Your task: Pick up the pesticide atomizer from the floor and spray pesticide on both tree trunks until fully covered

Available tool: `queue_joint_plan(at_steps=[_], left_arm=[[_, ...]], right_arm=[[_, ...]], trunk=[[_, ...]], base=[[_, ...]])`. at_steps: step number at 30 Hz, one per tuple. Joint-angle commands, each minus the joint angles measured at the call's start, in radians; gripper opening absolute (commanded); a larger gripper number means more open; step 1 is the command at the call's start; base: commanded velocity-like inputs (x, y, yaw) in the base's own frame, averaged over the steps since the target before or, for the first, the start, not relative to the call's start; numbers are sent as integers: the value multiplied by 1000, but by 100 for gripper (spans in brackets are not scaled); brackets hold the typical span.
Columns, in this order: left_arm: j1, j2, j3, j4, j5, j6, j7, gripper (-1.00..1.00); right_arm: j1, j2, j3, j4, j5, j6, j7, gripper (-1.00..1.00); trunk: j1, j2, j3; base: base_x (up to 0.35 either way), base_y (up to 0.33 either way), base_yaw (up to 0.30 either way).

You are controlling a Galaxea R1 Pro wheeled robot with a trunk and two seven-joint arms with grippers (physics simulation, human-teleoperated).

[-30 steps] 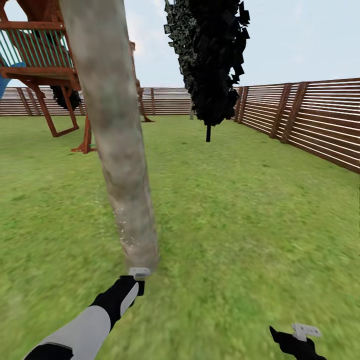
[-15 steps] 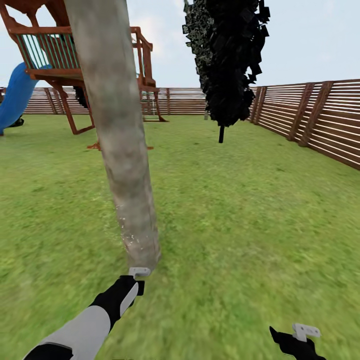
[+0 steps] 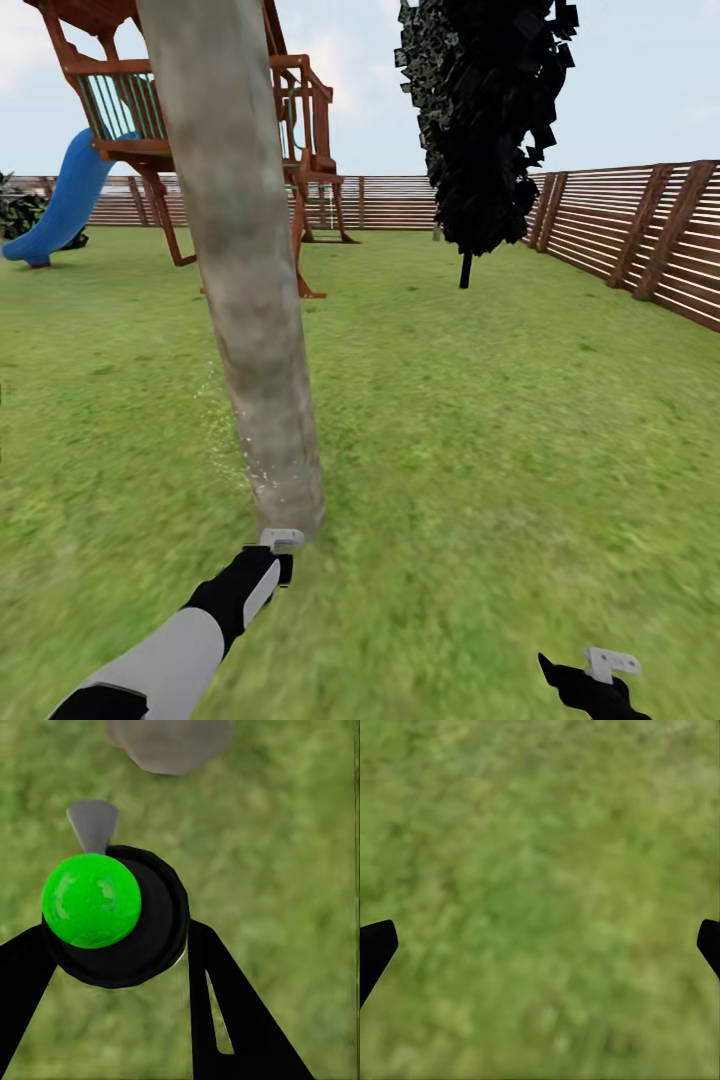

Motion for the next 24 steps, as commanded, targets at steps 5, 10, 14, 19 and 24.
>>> queue_joint_plan(at_steps=[5,10,14,19,24], left_arm=[[-33,-43,1,-60,1,53,-4,-100],[-57,-44,3,-190,6,197,-4,-100],[-47,2,61,-260,13,238,-6,-100],[-48,-16,73,-265,6,240,-6,-100],[-52,-24,40,-342,2,292,-5,-100]], right_arm=[[0,0,0,0,0,-1,0,100],[0,0,0,0,0,-1,0,100],[0,0,0,0,0,-1,0,100],[0,0,0,0,0,-1,0,100],[0,0,0,0,0,-1,0,100]], trunk=[[0,0,0],[0,0,0],[0,0,0],[0,0,0],[0,0,0]], base=[[0,0,9],[0,0,0],[0,0,0],[0,-38,0],[0,-124,0]])
